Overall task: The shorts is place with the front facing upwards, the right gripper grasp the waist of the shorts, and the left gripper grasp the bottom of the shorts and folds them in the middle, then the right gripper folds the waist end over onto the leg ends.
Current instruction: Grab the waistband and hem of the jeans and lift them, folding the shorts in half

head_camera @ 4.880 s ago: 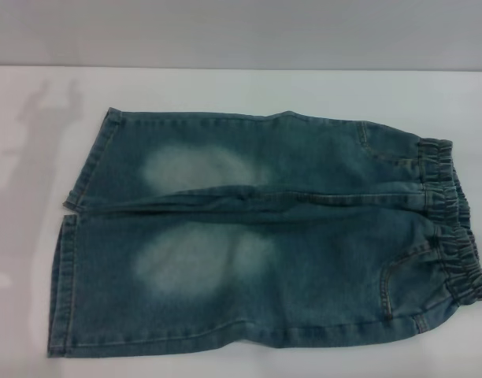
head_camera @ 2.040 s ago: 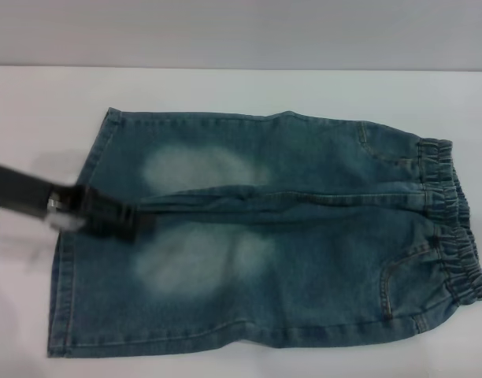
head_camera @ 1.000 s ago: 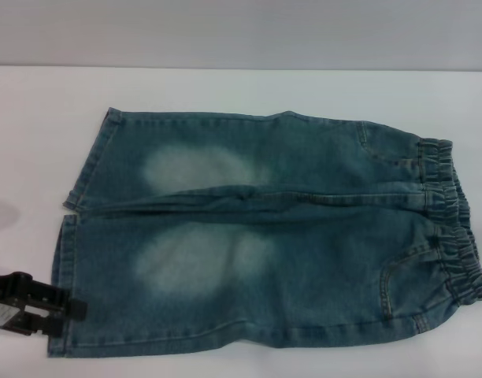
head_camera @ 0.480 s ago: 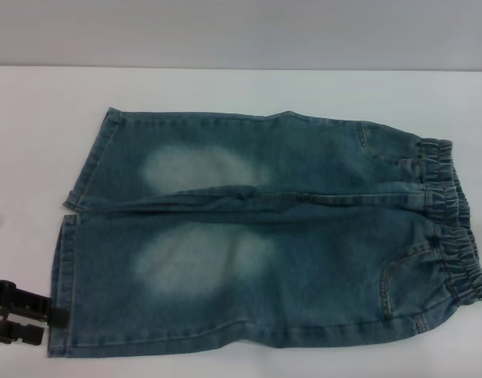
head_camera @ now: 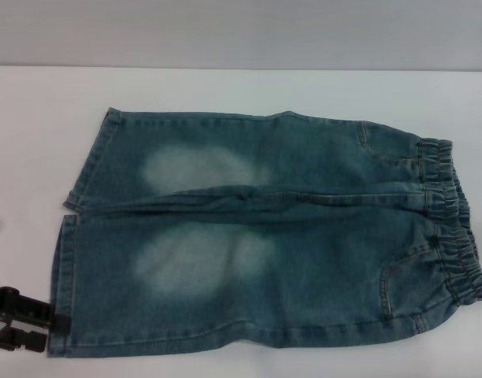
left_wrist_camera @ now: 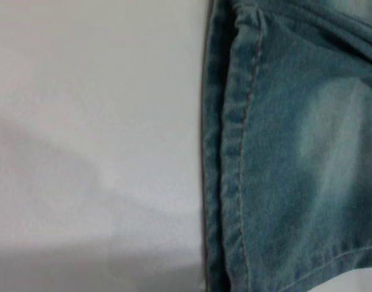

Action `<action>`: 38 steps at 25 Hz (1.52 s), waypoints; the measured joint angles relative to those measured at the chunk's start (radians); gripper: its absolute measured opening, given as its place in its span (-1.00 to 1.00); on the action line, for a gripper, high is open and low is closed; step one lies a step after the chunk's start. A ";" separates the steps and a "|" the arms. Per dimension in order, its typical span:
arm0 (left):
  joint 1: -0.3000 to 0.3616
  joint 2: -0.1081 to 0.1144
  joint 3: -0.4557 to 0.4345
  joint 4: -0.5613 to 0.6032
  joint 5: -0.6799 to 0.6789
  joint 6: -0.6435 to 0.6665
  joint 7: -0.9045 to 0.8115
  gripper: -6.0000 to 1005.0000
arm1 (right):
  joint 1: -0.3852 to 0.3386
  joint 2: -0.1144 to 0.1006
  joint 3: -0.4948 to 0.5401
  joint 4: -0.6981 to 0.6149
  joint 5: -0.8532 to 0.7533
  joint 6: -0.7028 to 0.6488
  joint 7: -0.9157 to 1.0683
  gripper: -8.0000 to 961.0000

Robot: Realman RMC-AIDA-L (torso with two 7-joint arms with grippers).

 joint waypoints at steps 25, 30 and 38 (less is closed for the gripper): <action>-0.068 -0.052 -0.003 0.008 0.025 0.007 0.008 0.21 | 0.000 0.001 -0.001 0.015 0.000 -0.025 0.004 0.56; -0.099 -0.053 -0.004 0.009 0.024 0.011 0.008 0.20 | -0.001 0.001 -0.001 0.015 0.000 -0.021 0.004 0.56; -0.128 -0.051 -0.004 0.009 0.024 0.011 0.003 0.20 | 0.001 -0.003 0.000 0.018 0.000 -0.016 0.004 0.56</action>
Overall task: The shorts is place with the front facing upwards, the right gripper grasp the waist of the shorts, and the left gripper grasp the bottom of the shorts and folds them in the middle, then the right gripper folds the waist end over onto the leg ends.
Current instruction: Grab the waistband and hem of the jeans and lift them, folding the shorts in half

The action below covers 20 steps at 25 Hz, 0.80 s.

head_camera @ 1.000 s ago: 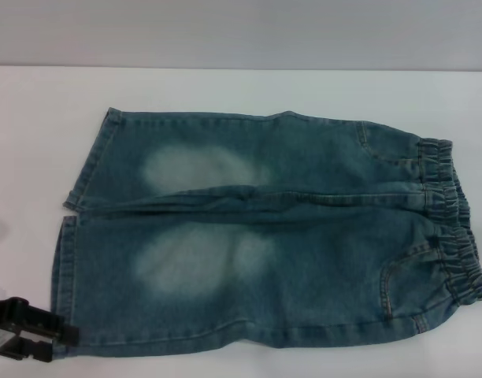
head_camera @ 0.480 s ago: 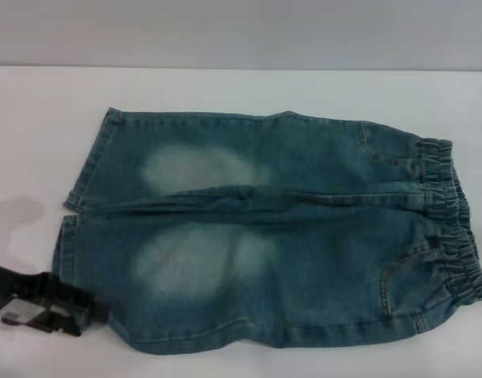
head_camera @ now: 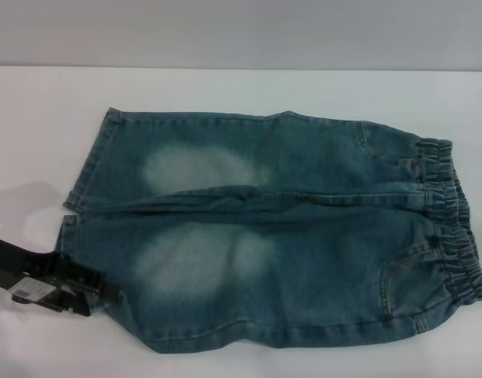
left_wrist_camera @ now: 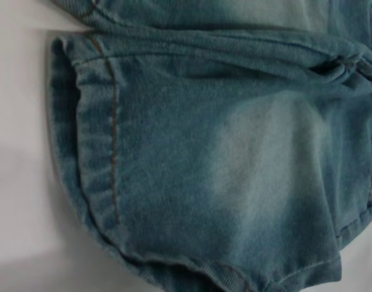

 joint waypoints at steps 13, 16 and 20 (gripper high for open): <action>0.000 0.017 -0.011 0.000 0.001 -0.011 -0.003 0.19 | 0.012 -0.008 0.001 0.009 0.000 0.003 -0.007 0.56; 0.004 0.019 -0.012 0.000 0.002 -0.011 -0.004 0.18 | 0.013 -0.009 0.001 0.008 0.000 0.003 -0.008 0.56; 0.006 0.026 -0.015 0.000 0.002 -0.012 -0.006 0.18 | 0.014 -0.010 0.000 0.010 0.000 0.003 -0.008 0.56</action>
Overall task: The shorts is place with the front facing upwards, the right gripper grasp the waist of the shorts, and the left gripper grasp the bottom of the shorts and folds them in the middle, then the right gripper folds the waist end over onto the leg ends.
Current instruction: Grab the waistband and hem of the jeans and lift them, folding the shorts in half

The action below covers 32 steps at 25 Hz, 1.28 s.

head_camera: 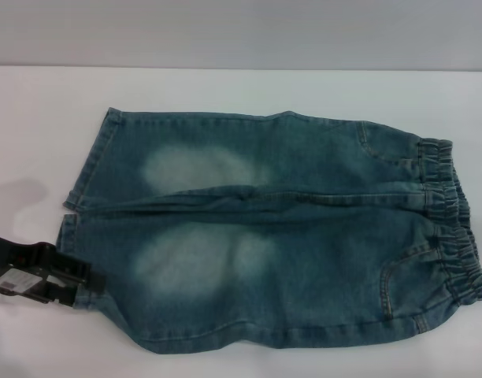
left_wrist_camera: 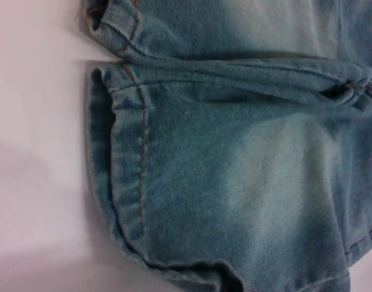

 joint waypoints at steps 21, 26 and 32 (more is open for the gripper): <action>0.000 0.025 0.002 -0.004 0.000 0.054 -0.020 0.17 | 0.019 -0.001 0.000 0.001 0.000 0.008 -0.001 0.56; -0.002 0.019 0.002 -0.005 0.000 0.066 -0.019 0.16 | 0.025 -0.002 0.000 0.001 0.000 0.013 -0.001 0.56; 0.003 0.012 0.003 -0.007 0.000 0.058 -0.020 0.16 | 0.027 -0.003 0.000 0.002 0.000 0.015 -0.001 0.56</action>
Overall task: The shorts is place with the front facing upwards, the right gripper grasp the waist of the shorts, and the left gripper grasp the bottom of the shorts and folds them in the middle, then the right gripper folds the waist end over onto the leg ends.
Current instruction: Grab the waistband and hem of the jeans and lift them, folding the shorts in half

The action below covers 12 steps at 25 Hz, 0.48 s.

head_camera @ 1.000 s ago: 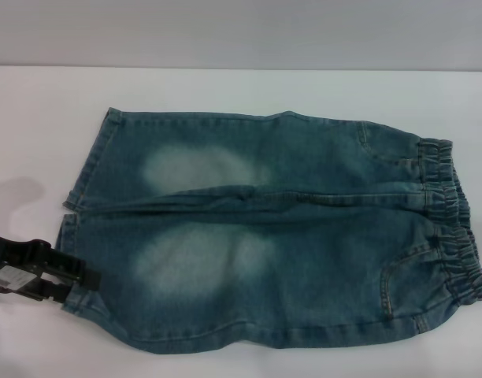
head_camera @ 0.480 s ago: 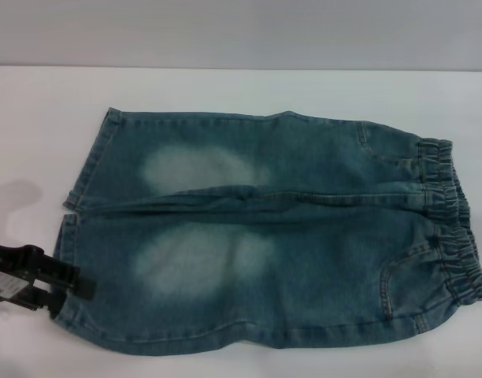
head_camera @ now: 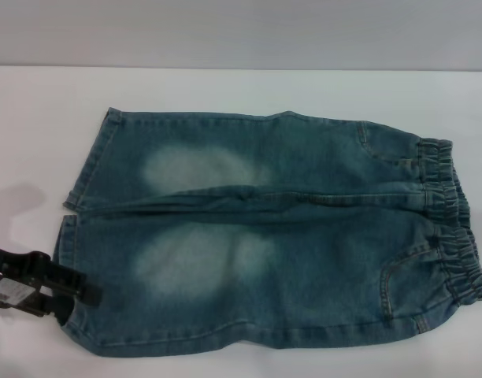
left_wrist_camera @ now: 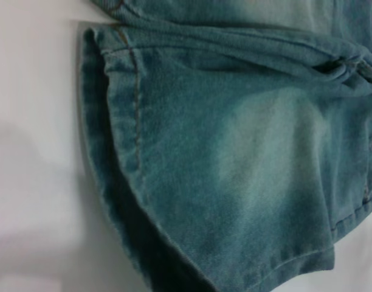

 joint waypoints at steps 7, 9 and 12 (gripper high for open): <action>0.012 -0.012 0.006 -0.002 0.029 -0.024 0.000 0.15 | 0.005 0.000 0.000 0.006 -0.003 0.000 0.000 0.56; 0.013 -0.014 0.002 -0.002 0.050 -0.028 0.000 0.15 | 0.007 0.000 0.000 0.006 -0.008 0.000 0.000 0.56; 0.015 -0.017 0.000 -0.002 0.062 -0.035 -0.001 0.15 | 0.010 0.000 0.000 0.006 -0.011 0.000 0.000 0.56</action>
